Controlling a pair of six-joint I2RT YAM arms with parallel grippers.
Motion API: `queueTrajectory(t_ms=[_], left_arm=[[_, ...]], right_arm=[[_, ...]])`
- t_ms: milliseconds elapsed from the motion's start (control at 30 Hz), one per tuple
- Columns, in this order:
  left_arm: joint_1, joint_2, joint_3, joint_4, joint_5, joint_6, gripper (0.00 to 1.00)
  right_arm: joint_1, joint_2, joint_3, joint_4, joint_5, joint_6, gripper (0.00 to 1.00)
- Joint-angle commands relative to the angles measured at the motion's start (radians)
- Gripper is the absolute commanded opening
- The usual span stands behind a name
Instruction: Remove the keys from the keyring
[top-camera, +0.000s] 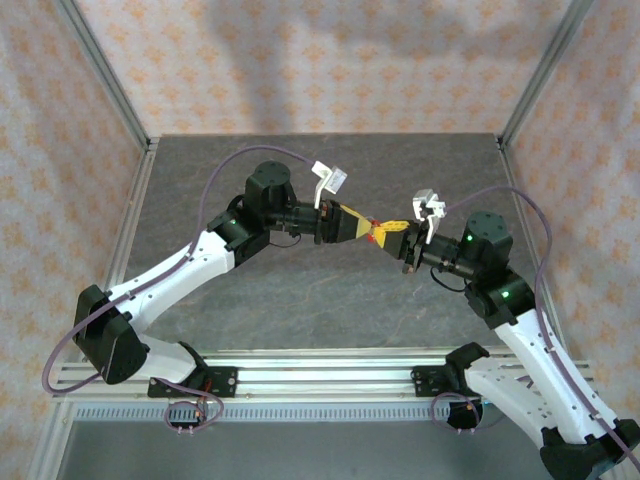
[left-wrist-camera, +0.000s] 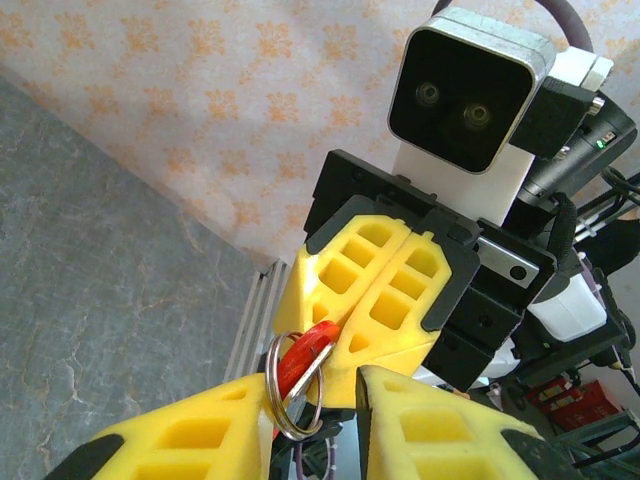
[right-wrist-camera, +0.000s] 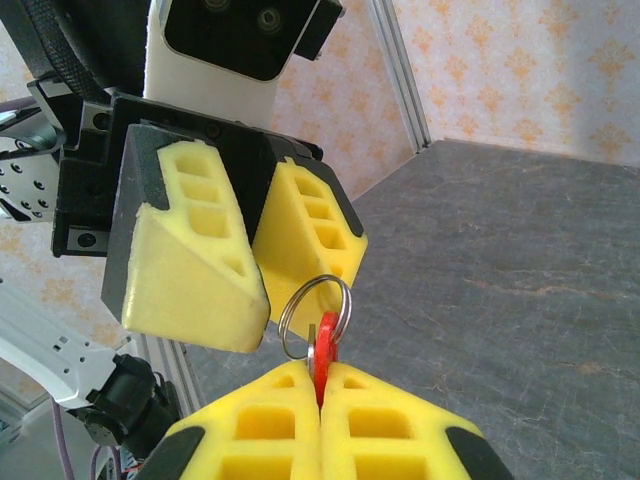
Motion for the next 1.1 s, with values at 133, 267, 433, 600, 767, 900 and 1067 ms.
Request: queueTrajectory(t_ms=[133,267,433,600,767,900,1067], left_arm=[[0.005,-0.021,0.030,-0.008,-0.002,0.026,0.27],[0.010,-0.027,0.036,-0.017,-0.004,0.029,0.33],[0.009,-0.026,0.044,-0.036,-0.002,0.039,0.26],[0.010,-0.029,0.044,-0.049,-0.011,0.049,0.19],[0.011,-0.029,0.056,-0.063,-0.012,0.057,0.27],[0.014,-0.028,0.064,-0.062,-0.011,0.057,0.29],[0.014,-0.022,0.073,-0.068,-0.008,0.058,0.24]], right_arm=[[-0.002,-0.016,0.009,-0.003,0.004,-0.034,0.00],[-0.002,-0.019,0.008,-0.007,0.003,-0.038,0.00],[-0.002,-0.025,0.007,-0.007,0.004,-0.038,0.00],[-0.001,-0.026,0.008,-0.019,0.004,-0.048,0.00],[-0.002,-0.026,0.004,-0.014,-0.002,-0.047,0.00],[-0.002,-0.027,0.004,-0.019,-0.006,-0.048,0.00],[-0.002,-0.027,0.005,-0.017,-0.007,-0.048,0.00]])
